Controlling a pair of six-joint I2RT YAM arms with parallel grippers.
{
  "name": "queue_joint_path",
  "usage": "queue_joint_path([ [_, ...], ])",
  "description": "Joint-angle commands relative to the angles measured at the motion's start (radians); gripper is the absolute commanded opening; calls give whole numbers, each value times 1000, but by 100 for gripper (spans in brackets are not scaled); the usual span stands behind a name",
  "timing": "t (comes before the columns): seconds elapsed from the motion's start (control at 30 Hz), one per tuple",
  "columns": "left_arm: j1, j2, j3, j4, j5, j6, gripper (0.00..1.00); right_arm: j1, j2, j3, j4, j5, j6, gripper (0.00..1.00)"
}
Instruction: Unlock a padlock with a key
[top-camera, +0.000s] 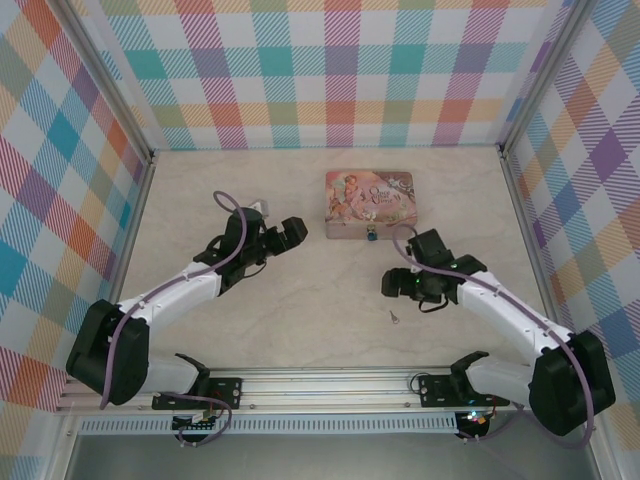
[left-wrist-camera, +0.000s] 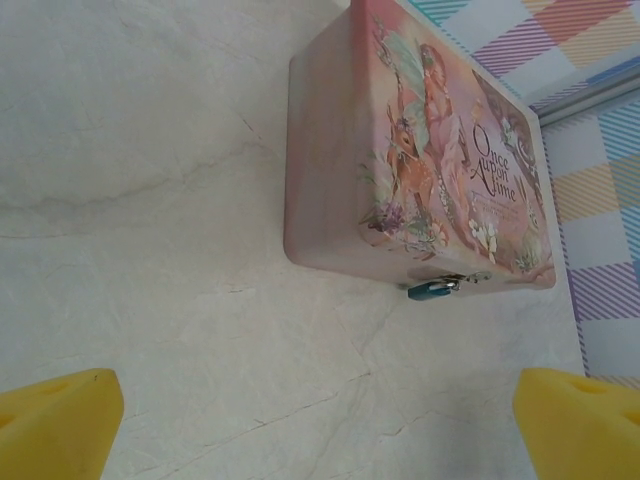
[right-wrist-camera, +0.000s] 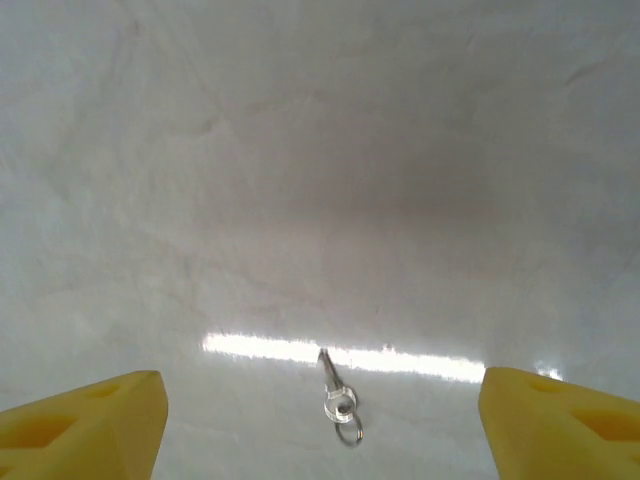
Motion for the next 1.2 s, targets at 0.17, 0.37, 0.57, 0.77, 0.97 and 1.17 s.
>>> queue_joint_path([
  [0.17,-10,28,56,4,-23,9,100,100,72,-26,-75,31,107,65],
  [0.37,-10,41,63,-4,-19,11,100,106,147,-20,-47,43,95,60],
  [0.57,-10,33,58,-12,-27,16,100,105,180,-27,-24,47,82,52],
  [0.77,-10,17,48,-16,-33,16,100,107,219,-18,-4,41,75,42],
  [0.97,-10,3,47,-29,-39,23,100,108,258,-9,4,43,77,35],
  [1.17,-10,-1,47,-36,-41,27,100,112,284,-4,21,40,78,27],
])
